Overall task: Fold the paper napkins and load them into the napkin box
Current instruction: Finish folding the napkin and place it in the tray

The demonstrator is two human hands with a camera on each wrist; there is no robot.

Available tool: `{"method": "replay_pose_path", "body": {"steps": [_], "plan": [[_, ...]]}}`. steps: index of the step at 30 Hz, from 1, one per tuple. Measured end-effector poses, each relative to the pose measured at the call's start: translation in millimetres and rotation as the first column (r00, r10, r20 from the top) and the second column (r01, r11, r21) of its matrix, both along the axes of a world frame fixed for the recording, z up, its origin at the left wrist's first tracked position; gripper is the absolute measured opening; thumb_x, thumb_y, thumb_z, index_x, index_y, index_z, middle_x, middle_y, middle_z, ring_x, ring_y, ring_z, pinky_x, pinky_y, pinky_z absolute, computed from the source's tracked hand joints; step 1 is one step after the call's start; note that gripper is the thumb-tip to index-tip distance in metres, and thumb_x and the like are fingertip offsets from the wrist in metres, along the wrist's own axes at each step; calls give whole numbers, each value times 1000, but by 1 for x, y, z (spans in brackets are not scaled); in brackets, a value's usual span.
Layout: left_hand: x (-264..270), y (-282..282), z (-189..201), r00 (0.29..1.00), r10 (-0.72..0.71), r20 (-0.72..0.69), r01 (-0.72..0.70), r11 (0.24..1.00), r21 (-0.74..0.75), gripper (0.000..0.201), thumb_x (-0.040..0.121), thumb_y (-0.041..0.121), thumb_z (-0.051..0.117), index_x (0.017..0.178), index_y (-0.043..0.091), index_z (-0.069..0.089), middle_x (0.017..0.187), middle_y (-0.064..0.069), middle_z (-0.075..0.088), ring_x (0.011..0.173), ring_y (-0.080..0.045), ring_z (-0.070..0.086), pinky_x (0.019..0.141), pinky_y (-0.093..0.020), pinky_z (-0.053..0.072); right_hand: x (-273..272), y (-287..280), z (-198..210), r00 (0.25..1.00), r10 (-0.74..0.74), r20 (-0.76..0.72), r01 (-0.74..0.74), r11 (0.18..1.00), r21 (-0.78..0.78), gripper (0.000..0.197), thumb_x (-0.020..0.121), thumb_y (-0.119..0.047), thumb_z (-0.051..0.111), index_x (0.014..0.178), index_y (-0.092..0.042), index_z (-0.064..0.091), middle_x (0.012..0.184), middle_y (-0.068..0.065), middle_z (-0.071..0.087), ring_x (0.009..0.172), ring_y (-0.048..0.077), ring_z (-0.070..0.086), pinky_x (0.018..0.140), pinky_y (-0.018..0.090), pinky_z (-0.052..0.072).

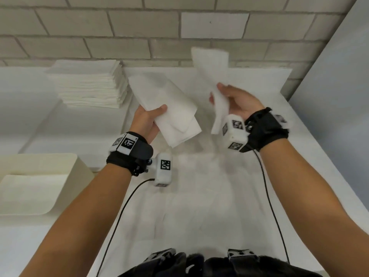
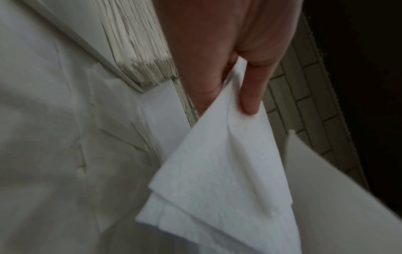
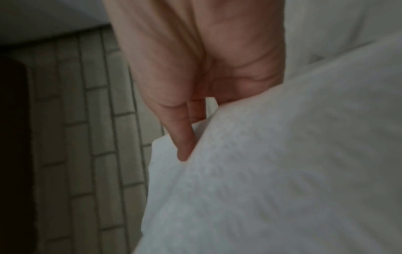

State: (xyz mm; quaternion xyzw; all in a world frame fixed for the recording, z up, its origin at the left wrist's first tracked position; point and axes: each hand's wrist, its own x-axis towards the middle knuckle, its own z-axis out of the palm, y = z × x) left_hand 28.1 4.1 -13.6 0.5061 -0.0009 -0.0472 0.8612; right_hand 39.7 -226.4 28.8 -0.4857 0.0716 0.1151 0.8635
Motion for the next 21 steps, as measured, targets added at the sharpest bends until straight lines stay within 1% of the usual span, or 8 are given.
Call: {"method": "replay_pose_path", "body": {"steps": [2, 4, 7, 10, 12, 15, 18, 21], "plan": [[-2, -5, 3, 999, -42, 29, 42, 999, -6, 37, 87, -11, 49, 118, 10, 53, 121, -10, 61, 106, -22, 63, 84, -34, 55, -1, 14, -16, 993, 81, -84, -85, 995, -56, 29, 94, -14, 53, 122, -5, 56, 107, 12, 65, 86, 22, 68, 73, 35, 57], [-7, -8, 6, 996, -84, 37, 83, 996, 21, 36, 87, -12, 49, 115, 10, 55, 118, -10, 62, 104, -21, 64, 86, -34, 55, 3, 25, -21, 985, 143, -97, -153, 982, -108, 43, 94, -15, 53, 135, -4, 44, 123, 13, 59, 102, 25, 64, 82, 38, 55], [-10, -5, 4, 994, -110, -1, 110, 992, 68, 30, 90, -4, 50, 117, 9, 56, 113, -8, 66, 102, -19, 66, 86, -33, 55, 12, 32, -11, 998, 52, -29, -56, 988, -142, 42, 92, -7, 54, 132, 4, 45, 119, 17, 61, 101, 27, 63, 87, 40, 54], [-8, 1, 2, 992, -113, -54, 115, 993, 29, 21, 98, 16, 46, 113, 13, 59, 105, -1, 71, 100, -15, 67, 87, -33, 55, 17, 27, 7, 988, -17, 151, 61, 956, -287, 27, 89, -1, 57, 115, 5, 56, 109, 15, 64, 96, 25, 64, 88, 35, 54], [-4, 6, 3, 994, -84, -71, 83, 996, -23, 24, 100, 23, 42, 112, 13, 59, 101, 0, 72, 98, -13, 68, 84, -31, 54, 14, 22, 17, 972, 40, 232, 37, 947, -318, 16, 87, 0, 58, 103, -2, 60, 99, 8, 69, 90, 19, 67, 87, 32, 55], [0, 11, 7, 995, -45, -87, 40, 998, -55, 21, 99, 18, 42, 104, 11, 60, 91, 0, 74, 89, -13, 70, 78, -28, 54, 4, 22, 28, 934, 230, 274, -116, 920, -375, 22, 79, -3, 62, 100, -8, 61, 88, -1, 73, 84, 13, 69, 82, 27, 55], [-3, 6, 11, 993, -63, -102, 65, 998, 21, 22, 98, 15, 43, 105, 8, 62, 93, -3, 72, 93, -19, 66, 80, -30, 52, 2, 31, 31, 880, 404, 249, -222, 814, -536, 19, 84, 1, 59, 100, -9, 62, 86, -4, 73, 81, 10, 69, 81, 23, 55], [-8, -5, 14, 980, -195, -50, 197, 979, 44, 32, 98, 21, 39, 122, 8, 57, 118, -7, 65, 112, -25, 60, 95, -36, 48, 6, 45, 30, 830, 497, 252, -84, 558, -825, 16, 84, -10, 67, 99, -5, 65, 89, 10, 67, 80, 17, 58, 80, 31, 47]]}}
